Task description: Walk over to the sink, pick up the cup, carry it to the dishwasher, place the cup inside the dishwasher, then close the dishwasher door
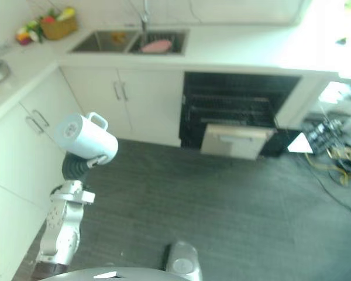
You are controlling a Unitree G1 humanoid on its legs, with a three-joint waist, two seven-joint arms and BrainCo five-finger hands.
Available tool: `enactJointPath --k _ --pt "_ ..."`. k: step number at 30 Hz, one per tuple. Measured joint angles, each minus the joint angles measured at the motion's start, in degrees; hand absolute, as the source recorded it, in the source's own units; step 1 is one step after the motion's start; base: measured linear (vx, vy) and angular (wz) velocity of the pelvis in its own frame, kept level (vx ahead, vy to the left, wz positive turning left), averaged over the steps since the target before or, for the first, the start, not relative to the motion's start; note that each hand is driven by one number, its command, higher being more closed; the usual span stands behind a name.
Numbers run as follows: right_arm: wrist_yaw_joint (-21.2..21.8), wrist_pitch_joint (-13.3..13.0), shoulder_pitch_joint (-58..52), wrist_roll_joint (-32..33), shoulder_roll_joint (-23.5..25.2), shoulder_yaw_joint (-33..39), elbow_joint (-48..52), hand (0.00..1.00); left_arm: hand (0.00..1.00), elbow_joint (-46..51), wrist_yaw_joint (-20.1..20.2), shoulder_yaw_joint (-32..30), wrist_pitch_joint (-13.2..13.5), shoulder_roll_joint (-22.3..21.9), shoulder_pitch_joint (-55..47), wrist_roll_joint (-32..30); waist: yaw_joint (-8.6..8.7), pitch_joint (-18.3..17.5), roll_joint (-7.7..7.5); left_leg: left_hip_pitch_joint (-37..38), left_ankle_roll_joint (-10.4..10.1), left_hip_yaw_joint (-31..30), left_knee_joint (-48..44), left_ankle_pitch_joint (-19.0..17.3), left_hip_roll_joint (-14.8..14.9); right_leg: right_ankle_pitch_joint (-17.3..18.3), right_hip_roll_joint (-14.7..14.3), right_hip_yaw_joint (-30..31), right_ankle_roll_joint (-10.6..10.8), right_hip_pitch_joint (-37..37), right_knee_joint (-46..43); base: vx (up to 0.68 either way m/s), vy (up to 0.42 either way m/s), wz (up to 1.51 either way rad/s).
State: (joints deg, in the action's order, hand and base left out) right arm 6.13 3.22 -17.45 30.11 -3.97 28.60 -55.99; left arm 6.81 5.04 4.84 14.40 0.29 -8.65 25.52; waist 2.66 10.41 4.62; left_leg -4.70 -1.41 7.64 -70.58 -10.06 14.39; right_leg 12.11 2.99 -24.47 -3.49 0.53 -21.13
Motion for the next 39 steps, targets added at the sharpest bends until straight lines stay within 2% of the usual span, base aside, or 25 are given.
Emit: enactJointPath --k 2,3,4,5,6,7,8,10,11,12,13,15,16,18,19,21,22,24,25,28,30,31,35,38,39 --pt "-0.1 -2.0 4.3 2.5 -2.6 -1.8 0.1 0.00 1.00 -0.1 0.0 -0.2 0.3 2.0 -0.7 0.3 -1.93 0.1 -0.22 -5.1 1.8 5.1 11.7 -2.0 -0.1 -1.0 -0.2 0.1 0.6 6.1 6.6 0.47 -0.110 -0.03" --pt "-0.1 -2.1 5.6 3.1 -3.1 -2.5 0.3 0.00 1.00 0.0 0.0 -0.3 0.4 2.2 -0.7 0.4 -2.24 0.1 -0.29 -5.8 1.5 6.2 17.1 -2.5 -0.8 -1.1 -0.1 0.1 0.9 7.0 7.6 0.46 -0.053 -0.06" --pt "-0.1 -2.3 8.1 4.2 -3.9 -4.1 0.9 0.00 1.00 0.0 0.3 -0.3 0.5 2.0 -1.0 0.7 -2.69 0.4 -0.65 -6.0 0.4 7.2 30.7 -2.5 -3.3 -1.1 0.7 0.4 1.2 8.5 8.6 0.46 0.000 -0.10" --pt "-0.1 -2.4 9.5 4.4 -4.0 -5.0 1.4 0.00 1.00 0.0 0.6 -0.2 0.8 1.8 -1.6 0.7 -2.86 0.5 -0.90 -5.4 -0.6 6.9 42.6 -1.0 -5.8 -0.9 1.2 0.7 2.0 9.5 9.2 0.55 0.036 -0.16" --pt "-0.2 -2.4 10.6 4.4 -4.1 -6.0 2.7 0.00 1.00 0.0 1.1 -0.2 1.4 1.7 -2.4 0.7 -3.06 0.7 -1.09 -4.1 -1.5 5.4 56.0 3.3 -8.4 -0.4 1.7 1.3 2.9 10.8 9.9 0.46 0.057 -0.20" --pt "-0.4 -2.3 11.2 4.4 -4.0 -6.8 3.5 0.00 1.00 0.0 1.8 -0.2 2.4 1.7 -3.3 0.7 -3.24 0.7 -0.88 -4.2 -2.7 2.9 64.3 6.7 -9.7 0.2 1.5 2.2 3.8 12.0 10.7 0.43 0.100 -0.26" --pt "-0.5 -2.2 11.4 4.4 -3.9 -7.6 3.4 0.00 1.00 0.0 2.3 -0.2 3.0 1.6 -3.6 1.0 -3.71 0.9 -0.59 -5.3 -3.5 1.3 66.1 8.0 -9.6 0.8 1.1 3.1 4.8 13.1 11.2 0.44 0.170 -0.39" --pt "-0.8 -1.5 11.0 4.3 -3.8 -7.5 1.8 0.00 1.00 -0.3 3.0 -0.2 4.4 1.5 -3.8 2.0 -4.34 1.7 0.06 -5.0 -2.3 1.1 66.8 9.5 -8.8 2.5 0.2 4.8 7.4 17.4 12.0 0.44 0.245 -0.41" --pt "-1.5 -0.4 10.2 4.3 -3.9 -7.5 0.4 0.00 1.00 -1.2 3.5 -0.5 5.8 1.7 -3.9 2.5 -4.44 1.8 -0.37 -3.8 0.3 1.5 65.0 17.1 -8.7 4.2 1.0 6.0 9.3 19.8 11.6 0.41 0.306 -0.48" --pt "-1.5 0.6 9.7 4.3 -3.3 -7.5 -0.9 0.00 1.00 -1.7 3.7 -1.5 6.8 1.6 -3.8 2.7 -4.32 1.7 -1.70 -3.3 1.6 3.3 63.1 19.3 -10.4 5.9 3.5 7.3 11.0 20.5 10.0 0.49 0.351 -0.43" --pt "-1.4 1.6 9.4 4.3 -2.8 -6.9 -2.1 0.00 1.00 -1.7 4.0 -2.4 7.4 1.7 -3.3 2.7 -3.78 1.2 -3.56 -3.2 2.1 4.3 62.2 17.4 -12.6 6.5 6.3 7.5 11.2 19.4 7.7 0.41 0.276 -0.19" --pt "-1.4 2.5 7.8 3.4 -1.5 -2.1 -4.5 0.00 1.00 -1.7 4.0 -2.3 8.0 1.5 -0.6 2.3 -2.48 1.8 -4.82 -2.5 4.5 5.0 62.1 15.1 -16.1 5.2 11.6 9.3 12.1 13.7 -6.0 0.40 0.292 0.19" --pt "-1.5 2.8 6.8 3.2 -0.9 -0.6 -4.8 0.00 1.00 -1.7 4.0 -2.3 8.1 1.8 0.2 2.0 -2.23 2.0 -5.21 -1.5 5.0 5.0 62.6 14.5 -17.1 3.7 13.2 10.1 11.9 11.1 -11.6 0.43 0.346 0.21" --pt "-1.2 3.2 2.4 2.7 0.8 1.3 -5.8 0.00 1.00 -1.6 3.2 -1.9 8.2 3.1 2.6 0.0 -0.64 2.5 -5.34 4.9 6.2 4.8 65.8 12.4 -19.1 -7.1 17.8 11.5 7.2 3.8 -31.2 0.38 0.253 0.08" --pt "-1.0 3.1 1.4 2.7 1.4 1.2 -5.8 0.00 1.00 -1.5 2.4 -2.0 8.5 3.4 3.0 -0.6 -0.20 2.7 -4.93 6.9 5.9 4.9 66.4 11.3 -18.8 -5.9 18.1 11.4 6.4 1.0 -36.7 0.29 0.170 -0.16" --pt "0.4 1.4 0.3 2.8 2.0 1.0 -5.7 0.00 1.00 -0.8 -0.1 -2.0 8.7 5.3 3.6 -3.3 1.11 2.6 -3.98 10.1 5.9 6.5 68.2 9.7 -17.9 -1.9 16.9 8.7 5.5 -4.6 -39.5 0.24 0.126 -0.39" --pt "0.9 0.8 0.5 3.0 2.2 1.0 -5.7 0.00 1.00 -0.6 -0.6 -2.0 8.7 5.7 4.0 -3.8 1.19 2.4 -4.32 10.8 5.9 7.0 68.6 9.2 -17.7 -0.7 16.2 7.8 5.6 -6.0 -38.1 0.25 0.073 -0.54" --pt "1.6 -0.7 1.0 3.5 2.9 1.0 -5.6 0.00 1.00 -0.5 -2.0 -1.9 8.6 6.7 6.1 -5.0 1.51 2.4 -4.02 12.4 5.2 8.7 69.6 8.4 -17.0 2.2 13.0 4.2 6.1 -8.9 -28.7 0.25 0.013 -0.49" --pt "2.6 -1.6 1.1 3.6 3.3 1.1 -5.6 0.00 1.00 -0.5 -2.3 -2.0 8.6 7.0 7.2 -4.9 2.00 2.4 -4.07 13.4 4.5 10.1 69.8 7.6 -16.5 2.5 12.1 -1.0 6.0 -9.1 -20.7 0.31 -0.032 -0.59" --pt "3.5 -2.6 1.4 3.1 3.5 0.8 -5.8 0.00 1.00 1.8 -1.8 -2.5 8.3 7.6 7.2 -4.9 0.89 1.6 -4.01 16.0 3.3 16.0 69.7 5.1 -15.0 -2.1 11.1 -12.1 3.7 -9.8 -5.2 0.35 -0.041 -0.88" --pt "3.5 -2.7 1.2 2.7 3.6 0.8 -6.2 0.00 1.00 4.0 -0.6 -2.3 7.7 8.3 7.3 -4.7 1.85 0.9 -4.73 17.0 1.9 16.4 69.0 3.3 -14.7 -7.5 10.5 -11.4 3.1 -9.4 1.5 0.34 -0.095 -0.34" --pt "3.4 -2.7 0.6 2.4 3.7 0.9 -6.7 0.00 1.00 4.9 1.2 -1.9 6.7 8.7 7.4 -3.2 2.17 0.0 -6.26 17.4 0.8 15.9 67.5 1.7 -15.2 -14.1 10.6 -10.0 -0.1 -8.4 5.3 0.36 -0.151 -0.08" --pt "3.1 -2.9 2.7 2.2 1.2 1.3 -8.0 0.00 1.00 4.7 4.1 0.6 2.8 5.6 7.0 -0.6 1.23 -1.0 -0.41 18.0 -1.7 15.9 65.8 -1.2 -10.4 -12.6 4.4 -8.6 -0.4 -6.5 8.3 0.37 -0.169 -0.29" --pt "2.6 -3.0 3.7 2.3 0.8 1.0 -7.8 0.00 1.00 4.7 4.1 2.6 1.2 5.3 7.2 -0.6 1.17 -1.5 0.42 17.4 -2.6 15.6 61.5 -4.0 -8.2 -8.4 3.1 -7.8 0.5 -6.8 5.7 0.17 -0.089 -0.11" --pt "2.3 -2.9 4.0 2.4 0.5 0.7 -7.9 0.00 1.00 4.7 3.8 2.7 0.7 5.6 6.6 -0.6 0.63 -1.7 0.22 14.6 -3.3 15.6 52.1 -6.1 -6.1 -6.9 2.7 -7.1 0.1 -6.6 5.0 0.12 -0.083 -0.16"
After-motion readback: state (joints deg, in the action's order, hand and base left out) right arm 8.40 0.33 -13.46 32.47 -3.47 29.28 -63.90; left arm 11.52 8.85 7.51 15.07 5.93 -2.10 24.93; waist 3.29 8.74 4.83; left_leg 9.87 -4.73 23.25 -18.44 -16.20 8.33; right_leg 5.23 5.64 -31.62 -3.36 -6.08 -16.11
